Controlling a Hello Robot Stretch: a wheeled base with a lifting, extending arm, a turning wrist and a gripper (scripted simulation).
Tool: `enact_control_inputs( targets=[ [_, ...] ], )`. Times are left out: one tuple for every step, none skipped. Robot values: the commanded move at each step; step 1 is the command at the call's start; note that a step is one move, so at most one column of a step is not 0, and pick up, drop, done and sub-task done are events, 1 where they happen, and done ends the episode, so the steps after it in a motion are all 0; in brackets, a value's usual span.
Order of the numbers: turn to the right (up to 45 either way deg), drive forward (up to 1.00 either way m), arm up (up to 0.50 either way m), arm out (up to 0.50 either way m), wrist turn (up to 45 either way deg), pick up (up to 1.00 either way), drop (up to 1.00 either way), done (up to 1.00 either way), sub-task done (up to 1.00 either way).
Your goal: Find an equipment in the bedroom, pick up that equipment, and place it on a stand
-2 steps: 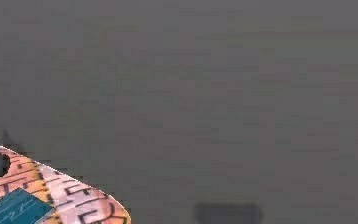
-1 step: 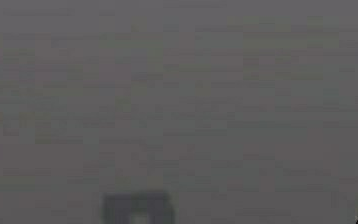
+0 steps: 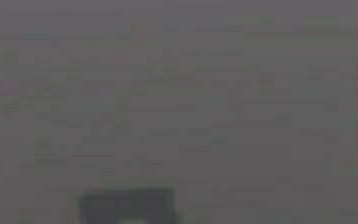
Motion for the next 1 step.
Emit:
enact_control_inputs(
  targets=[
    [45.0, 0.0, 0.0, 0.0, 0.0, 0.0, 0.0, 0.0, 0.0]
  ],
)
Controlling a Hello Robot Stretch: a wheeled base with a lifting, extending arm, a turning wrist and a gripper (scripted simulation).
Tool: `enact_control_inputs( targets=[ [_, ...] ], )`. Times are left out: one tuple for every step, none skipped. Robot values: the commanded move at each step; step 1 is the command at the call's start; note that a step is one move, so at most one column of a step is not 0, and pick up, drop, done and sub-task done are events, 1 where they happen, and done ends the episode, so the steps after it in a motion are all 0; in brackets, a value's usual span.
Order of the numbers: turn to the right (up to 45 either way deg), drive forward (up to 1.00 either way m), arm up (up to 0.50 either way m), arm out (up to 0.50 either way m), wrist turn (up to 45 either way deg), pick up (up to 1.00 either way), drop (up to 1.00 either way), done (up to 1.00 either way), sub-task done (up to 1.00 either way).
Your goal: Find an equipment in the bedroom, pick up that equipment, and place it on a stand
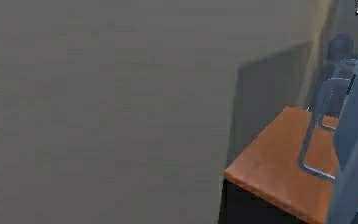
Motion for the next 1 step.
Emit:
enact_control_inputs(
  targets=[
    [45.0, 0.0, 0.0, 0.0, 0.0, 0.0, 0.0, 0.0, 0.0]
  ],
)
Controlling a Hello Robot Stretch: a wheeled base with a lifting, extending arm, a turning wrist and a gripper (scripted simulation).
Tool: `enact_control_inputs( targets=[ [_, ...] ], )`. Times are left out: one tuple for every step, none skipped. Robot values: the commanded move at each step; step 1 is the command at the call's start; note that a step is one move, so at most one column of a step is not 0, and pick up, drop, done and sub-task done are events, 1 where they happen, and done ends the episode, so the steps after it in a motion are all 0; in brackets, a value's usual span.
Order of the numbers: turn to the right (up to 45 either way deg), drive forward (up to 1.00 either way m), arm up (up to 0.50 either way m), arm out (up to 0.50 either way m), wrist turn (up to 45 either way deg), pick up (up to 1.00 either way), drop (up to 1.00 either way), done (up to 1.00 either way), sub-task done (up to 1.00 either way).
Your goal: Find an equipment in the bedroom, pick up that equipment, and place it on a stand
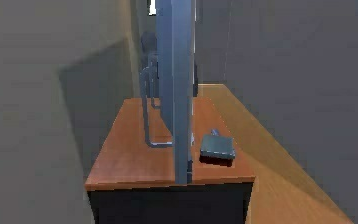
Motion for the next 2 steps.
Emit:
enact_control_inputs(
  targets=[
    [3.0, 0.0, 0.0, 0.0, 0.0, 0.0, 0.0, 0.0, 0.0],
    [0.0, 0.5, 0.0, 0.0, 0.0, 0.0, 0.0, 0.0, 0.0]
  ],
)
